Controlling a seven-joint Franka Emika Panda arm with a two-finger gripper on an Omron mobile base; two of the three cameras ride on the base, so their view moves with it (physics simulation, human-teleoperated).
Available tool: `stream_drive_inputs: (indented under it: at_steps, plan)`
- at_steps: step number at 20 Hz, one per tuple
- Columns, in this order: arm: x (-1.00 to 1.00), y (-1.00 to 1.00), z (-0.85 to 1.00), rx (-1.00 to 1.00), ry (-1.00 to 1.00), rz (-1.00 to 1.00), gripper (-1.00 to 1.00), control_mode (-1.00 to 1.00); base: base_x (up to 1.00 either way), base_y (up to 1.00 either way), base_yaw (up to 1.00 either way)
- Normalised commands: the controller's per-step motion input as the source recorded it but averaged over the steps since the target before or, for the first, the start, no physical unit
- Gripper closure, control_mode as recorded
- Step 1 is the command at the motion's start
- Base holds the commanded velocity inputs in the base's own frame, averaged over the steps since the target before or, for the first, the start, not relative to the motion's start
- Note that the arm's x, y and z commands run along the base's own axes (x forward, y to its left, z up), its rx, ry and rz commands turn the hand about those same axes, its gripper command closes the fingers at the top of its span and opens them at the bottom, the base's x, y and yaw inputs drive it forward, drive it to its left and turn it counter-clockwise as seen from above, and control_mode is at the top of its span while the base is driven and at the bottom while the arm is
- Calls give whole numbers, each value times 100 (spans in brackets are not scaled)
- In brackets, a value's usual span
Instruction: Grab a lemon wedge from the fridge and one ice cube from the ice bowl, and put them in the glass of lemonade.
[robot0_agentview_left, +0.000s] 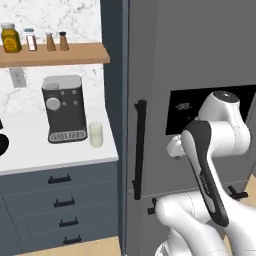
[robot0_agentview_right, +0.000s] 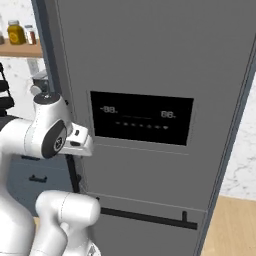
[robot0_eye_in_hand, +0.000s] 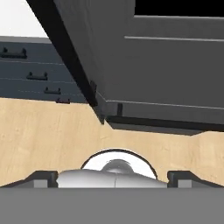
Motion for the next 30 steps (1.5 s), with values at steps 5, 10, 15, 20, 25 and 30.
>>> stream_drive_inputs:
  at_steps: [5,10,15,20,25,30]
  plan:
    - [0,0,0,0,0,0,-100,100,30,100,0]
    - [0,0,0,0,0,0,-100,100,57,100,-1]
    - [0,0,0,0,0,0,-100,100,71,100,-3]
    - [0,0,0,0,0,0,-100,100,68,62,-13]
    - [0,0,0,0,0,0,-100,100,66,16,-11]
    - [45,30,-33,-2,-2,-4,-100,-100,0,0,0]
